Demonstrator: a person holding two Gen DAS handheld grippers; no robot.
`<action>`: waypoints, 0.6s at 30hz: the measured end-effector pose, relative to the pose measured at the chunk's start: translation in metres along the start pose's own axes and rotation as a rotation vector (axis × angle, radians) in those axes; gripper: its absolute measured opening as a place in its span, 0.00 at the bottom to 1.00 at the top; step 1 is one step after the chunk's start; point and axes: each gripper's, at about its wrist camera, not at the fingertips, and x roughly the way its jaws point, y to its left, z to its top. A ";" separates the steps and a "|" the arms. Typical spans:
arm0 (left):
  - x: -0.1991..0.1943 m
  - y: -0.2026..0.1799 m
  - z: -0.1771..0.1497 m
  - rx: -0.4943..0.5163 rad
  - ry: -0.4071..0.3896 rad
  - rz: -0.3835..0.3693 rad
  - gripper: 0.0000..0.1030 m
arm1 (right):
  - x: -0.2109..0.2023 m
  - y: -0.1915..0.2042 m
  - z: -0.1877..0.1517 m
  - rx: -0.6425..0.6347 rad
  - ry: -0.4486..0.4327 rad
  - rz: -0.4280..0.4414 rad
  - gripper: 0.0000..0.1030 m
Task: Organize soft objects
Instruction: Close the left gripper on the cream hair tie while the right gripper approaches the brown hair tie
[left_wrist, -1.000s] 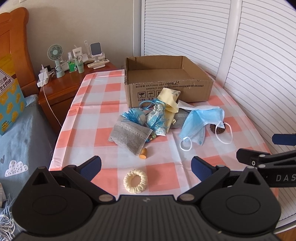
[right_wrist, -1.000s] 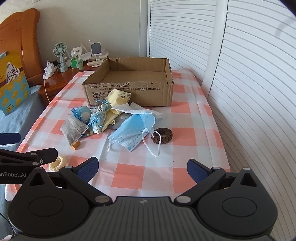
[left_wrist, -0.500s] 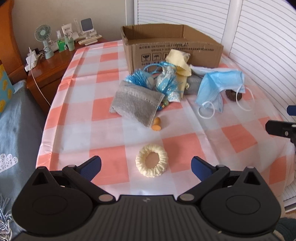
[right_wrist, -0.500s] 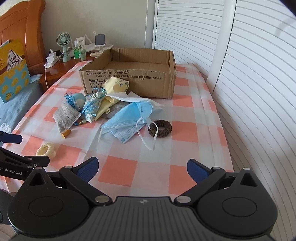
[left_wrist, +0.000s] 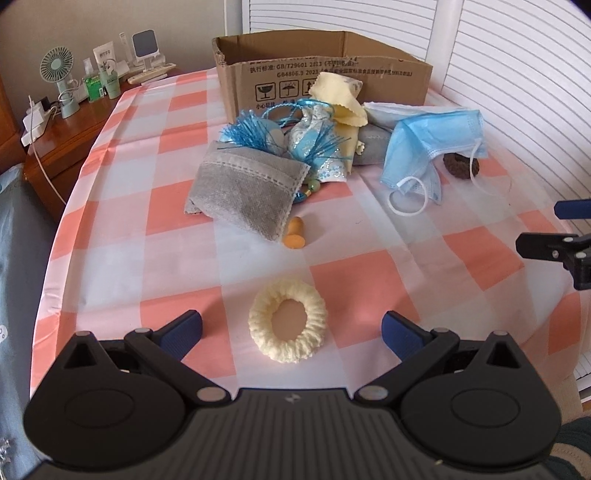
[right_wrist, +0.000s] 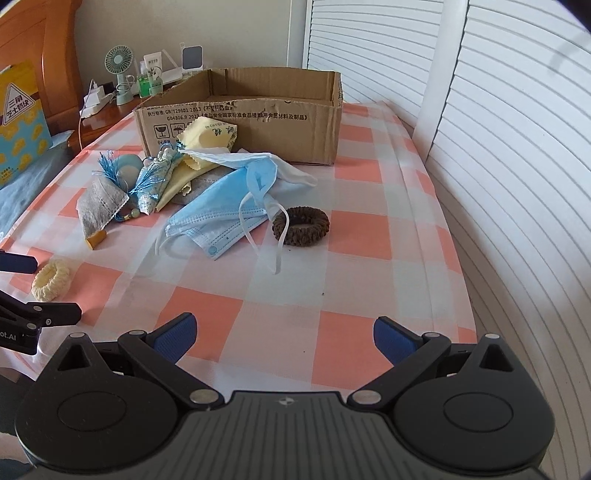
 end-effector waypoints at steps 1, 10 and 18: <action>0.000 0.000 0.000 0.013 -0.006 -0.001 1.00 | 0.001 0.000 0.000 -0.004 -0.003 0.000 1.00; -0.003 0.009 -0.014 0.043 -0.098 -0.029 1.00 | 0.014 0.005 -0.004 -0.020 0.008 0.041 1.00; -0.008 0.012 -0.017 0.040 -0.107 -0.036 0.99 | 0.023 0.005 -0.009 -0.024 0.021 0.042 1.00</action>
